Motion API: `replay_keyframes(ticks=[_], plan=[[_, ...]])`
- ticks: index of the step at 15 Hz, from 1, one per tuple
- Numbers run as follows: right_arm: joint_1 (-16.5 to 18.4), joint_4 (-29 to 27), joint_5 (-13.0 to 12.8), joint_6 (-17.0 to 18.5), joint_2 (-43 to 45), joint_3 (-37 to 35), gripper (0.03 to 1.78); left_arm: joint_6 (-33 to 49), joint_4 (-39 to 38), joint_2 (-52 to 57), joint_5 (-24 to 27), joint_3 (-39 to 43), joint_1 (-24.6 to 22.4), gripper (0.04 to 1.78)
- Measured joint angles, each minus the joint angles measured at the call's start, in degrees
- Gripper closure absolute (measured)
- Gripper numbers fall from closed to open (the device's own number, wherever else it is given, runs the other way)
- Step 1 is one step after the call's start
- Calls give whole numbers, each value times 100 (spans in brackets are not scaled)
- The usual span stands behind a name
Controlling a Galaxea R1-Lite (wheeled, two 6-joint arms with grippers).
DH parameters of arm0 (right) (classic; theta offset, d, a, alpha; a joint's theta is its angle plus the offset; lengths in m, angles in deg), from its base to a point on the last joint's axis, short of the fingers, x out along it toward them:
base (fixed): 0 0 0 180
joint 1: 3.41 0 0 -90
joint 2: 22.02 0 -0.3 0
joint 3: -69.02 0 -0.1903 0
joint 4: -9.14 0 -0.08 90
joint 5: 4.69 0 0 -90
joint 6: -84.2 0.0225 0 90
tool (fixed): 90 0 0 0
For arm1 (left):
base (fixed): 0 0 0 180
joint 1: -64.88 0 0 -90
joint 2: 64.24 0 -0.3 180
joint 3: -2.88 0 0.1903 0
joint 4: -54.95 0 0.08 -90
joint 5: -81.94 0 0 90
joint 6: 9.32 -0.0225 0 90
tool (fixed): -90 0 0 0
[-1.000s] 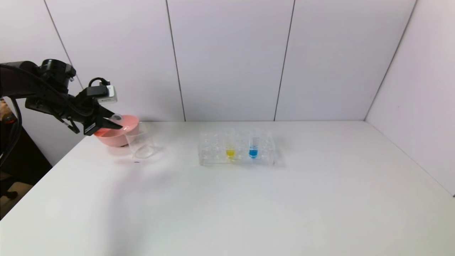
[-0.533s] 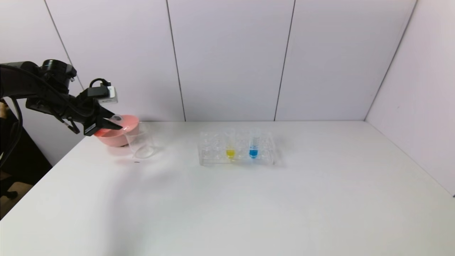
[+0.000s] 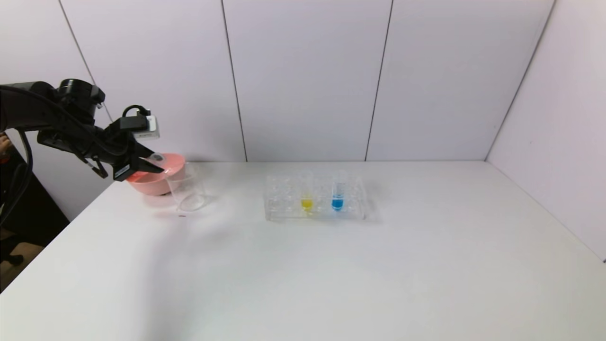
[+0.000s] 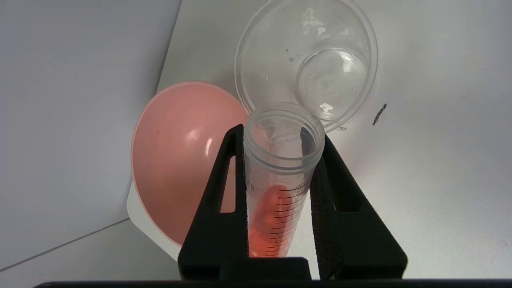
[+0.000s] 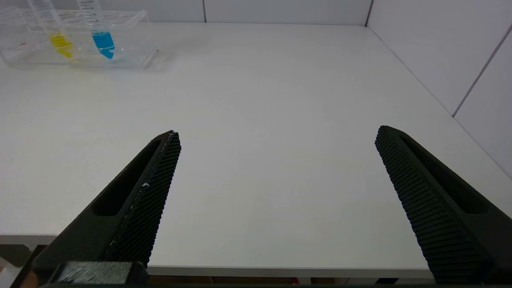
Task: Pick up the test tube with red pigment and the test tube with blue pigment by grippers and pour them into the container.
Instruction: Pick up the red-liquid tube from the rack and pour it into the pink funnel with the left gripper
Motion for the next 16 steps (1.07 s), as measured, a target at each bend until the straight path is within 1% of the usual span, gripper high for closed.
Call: replay_keyframes(ticks=[2,5,8,10,16], plan=[[-2,2,0,0,0,0,4,0,-2,0,-34,0,17,136],[-2,2,0,2,0,0,4,9,-2,0,-334,0,61,136],[-2,0,0,0,0,0,4,11,-10,0,-430,-2,122,136],[-2,0,0,0,0,0,4,9,-55,0,-616,-6,190,136],[-2,0,0,0,0,0,4,50,-140,-4,-962,-9,317,136]])
